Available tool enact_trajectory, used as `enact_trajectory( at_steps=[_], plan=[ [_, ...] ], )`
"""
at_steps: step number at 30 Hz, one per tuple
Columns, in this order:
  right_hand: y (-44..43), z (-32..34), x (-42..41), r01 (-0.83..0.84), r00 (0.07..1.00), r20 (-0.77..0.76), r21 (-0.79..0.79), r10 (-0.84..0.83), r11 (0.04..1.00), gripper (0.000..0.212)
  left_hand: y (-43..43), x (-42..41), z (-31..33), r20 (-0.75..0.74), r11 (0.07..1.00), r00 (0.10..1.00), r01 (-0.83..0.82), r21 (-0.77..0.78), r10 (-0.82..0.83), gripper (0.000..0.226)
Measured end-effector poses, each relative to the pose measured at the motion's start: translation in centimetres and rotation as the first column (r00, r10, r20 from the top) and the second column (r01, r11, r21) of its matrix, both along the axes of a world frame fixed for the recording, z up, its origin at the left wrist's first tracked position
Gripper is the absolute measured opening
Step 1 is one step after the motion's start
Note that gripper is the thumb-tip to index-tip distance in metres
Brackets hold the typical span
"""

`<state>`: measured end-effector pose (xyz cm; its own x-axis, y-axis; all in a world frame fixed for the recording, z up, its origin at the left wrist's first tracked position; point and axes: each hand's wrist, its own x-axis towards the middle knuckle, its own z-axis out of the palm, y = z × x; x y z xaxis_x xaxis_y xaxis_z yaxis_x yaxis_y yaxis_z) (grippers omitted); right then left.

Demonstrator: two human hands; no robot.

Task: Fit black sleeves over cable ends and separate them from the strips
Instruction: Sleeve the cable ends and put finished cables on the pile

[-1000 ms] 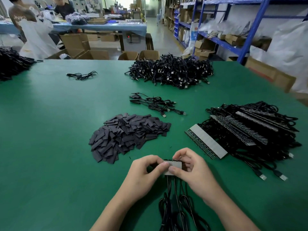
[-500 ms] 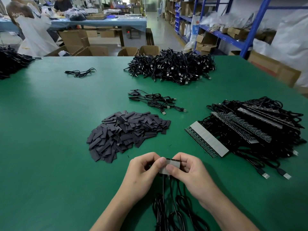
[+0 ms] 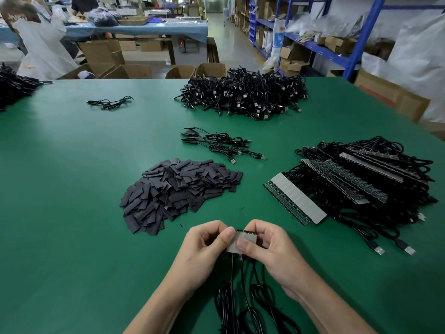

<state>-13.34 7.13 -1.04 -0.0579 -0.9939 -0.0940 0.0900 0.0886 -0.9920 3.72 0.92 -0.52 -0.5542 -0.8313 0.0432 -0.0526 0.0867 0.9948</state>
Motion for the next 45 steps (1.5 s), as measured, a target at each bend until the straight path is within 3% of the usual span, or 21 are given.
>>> enact_trajectory(
  at_steps=[9,17,24,31,36,45],
  plan=[
    [0.1,0.2,0.4,0.013,1.000,0.018,0.000,-0.013,1.000,0.013,0.1,0.0,0.2,0.016,1.000,1.000,-0.006,0.019,0.006,0.038],
    [0.2,0.1,2.1,0.055,0.997,0.051,-0.024,-0.054,0.998,0.008,0.3,-0.7,0.0,0.089,0.915,0.963,-0.211,-0.345,0.255,0.054],
    [0.3,0.4,2.2,-0.042,0.992,-0.122,-0.098,0.029,0.994,0.019,0.1,-0.6,-0.2,0.004,0.975,0.993,-0.118,-0.188,0.121,0.061],
    [0.2,0.3,1.5,-0.070,0.998,-0.012,-0.072,0.069,0.995,0.019,-0.1,0.2,-0.1,0.075,0.967,0.997,-0.006,-0.253,0.025,0.050],
    [0.0,0.3,1.3,-0.056,0.998,-0.041,-0.099,0.053,0.993,0.027,0.0,0.0,0.0,0.093,0.968,0.995,-0.016,-0.250,0.040,0.049],
    [0.0,0.5,0.9,-0.085,0.994,0.056,-0.129,0.093,0.988,0.025,0.7,-0.7,-0.3,-0.023,0.990,1.000,-0.017,-0.140,0.014,0.057]
  ],
)
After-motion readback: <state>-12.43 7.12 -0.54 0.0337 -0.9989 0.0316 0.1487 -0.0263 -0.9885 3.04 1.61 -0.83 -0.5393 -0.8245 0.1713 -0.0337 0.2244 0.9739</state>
